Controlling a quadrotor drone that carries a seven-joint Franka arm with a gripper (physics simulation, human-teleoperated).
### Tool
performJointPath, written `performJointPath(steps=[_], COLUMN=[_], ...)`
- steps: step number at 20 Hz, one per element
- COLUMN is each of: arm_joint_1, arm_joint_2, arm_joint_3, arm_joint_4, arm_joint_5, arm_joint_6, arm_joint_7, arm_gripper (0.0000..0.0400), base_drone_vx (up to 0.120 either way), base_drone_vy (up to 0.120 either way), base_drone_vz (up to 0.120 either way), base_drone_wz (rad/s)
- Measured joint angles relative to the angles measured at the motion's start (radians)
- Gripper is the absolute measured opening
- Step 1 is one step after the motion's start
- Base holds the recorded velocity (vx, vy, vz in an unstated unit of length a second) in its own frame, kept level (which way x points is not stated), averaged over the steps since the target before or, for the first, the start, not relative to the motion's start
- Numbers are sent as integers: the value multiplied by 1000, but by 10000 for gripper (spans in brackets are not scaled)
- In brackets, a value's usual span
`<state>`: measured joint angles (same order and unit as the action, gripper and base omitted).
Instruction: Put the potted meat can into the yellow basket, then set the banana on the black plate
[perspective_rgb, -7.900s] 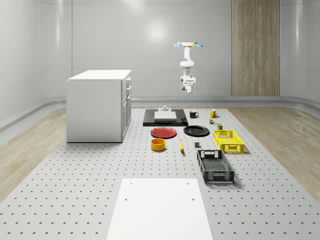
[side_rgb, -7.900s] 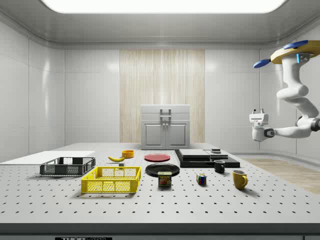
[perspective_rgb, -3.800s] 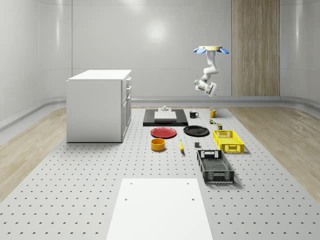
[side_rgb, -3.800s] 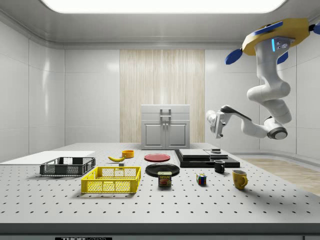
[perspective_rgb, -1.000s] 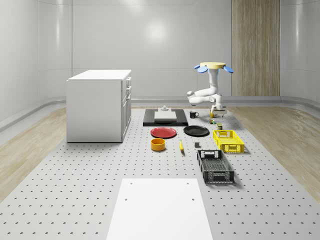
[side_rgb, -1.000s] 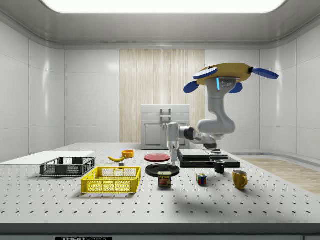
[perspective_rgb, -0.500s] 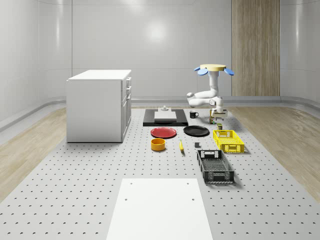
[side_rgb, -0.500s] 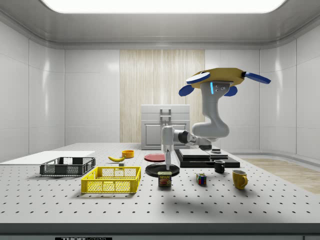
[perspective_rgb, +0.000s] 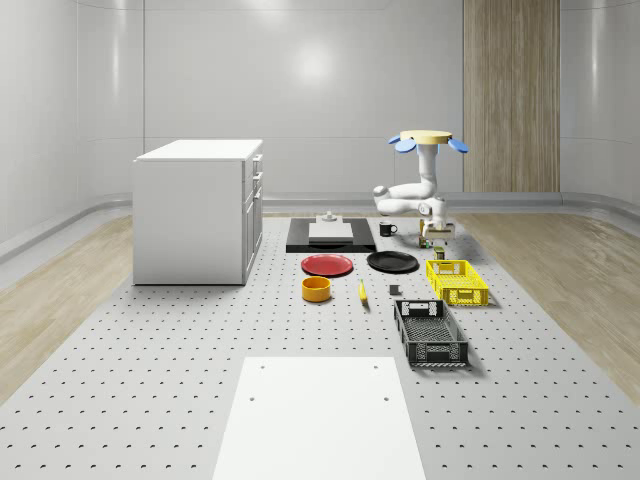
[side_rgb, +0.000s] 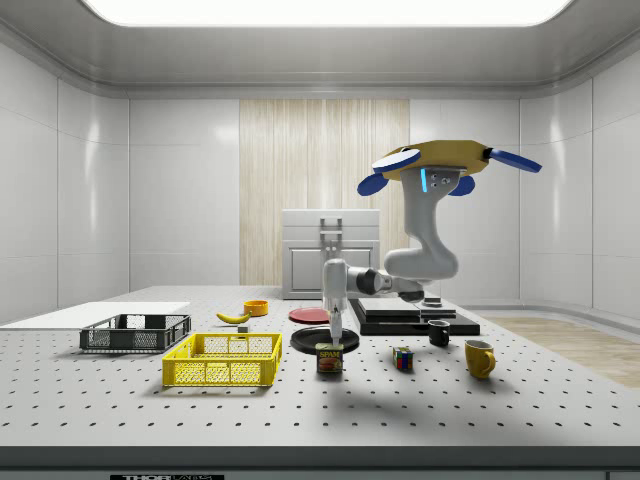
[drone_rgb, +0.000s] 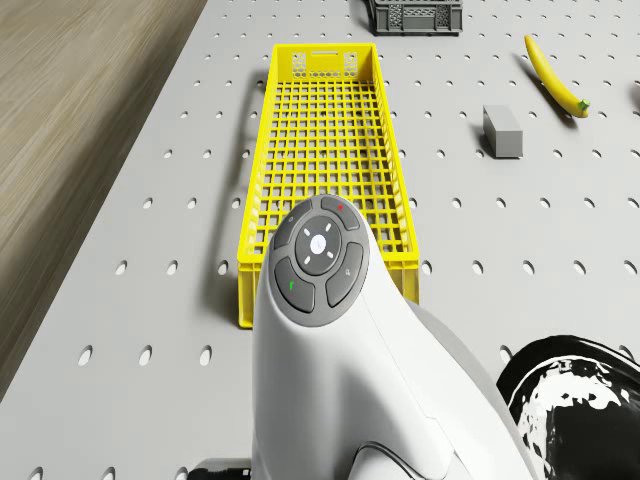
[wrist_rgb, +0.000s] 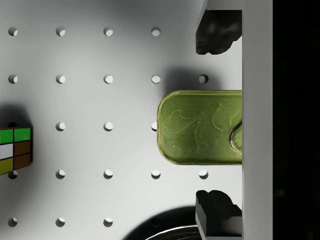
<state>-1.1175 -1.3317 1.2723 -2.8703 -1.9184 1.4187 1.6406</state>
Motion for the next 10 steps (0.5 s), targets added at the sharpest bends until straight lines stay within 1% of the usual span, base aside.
performJointPath(steps=[2, 10], arm_joint_1=[-1, -7], arm_joint_2=[-8, -31], arm_joint_3=[-14, -36], arm_joint_4=[3, 11], arm_joint_5=[-12, -27], arm_joint_6=[12, 43], arm_joint_7=[0, 2], arm_gripper=[400, 400], base_drone_vx=[0, 0], base_drone_vy=[0, 0], base_drone_vz=[-100, 0], base_drone_wz=[0, 0])
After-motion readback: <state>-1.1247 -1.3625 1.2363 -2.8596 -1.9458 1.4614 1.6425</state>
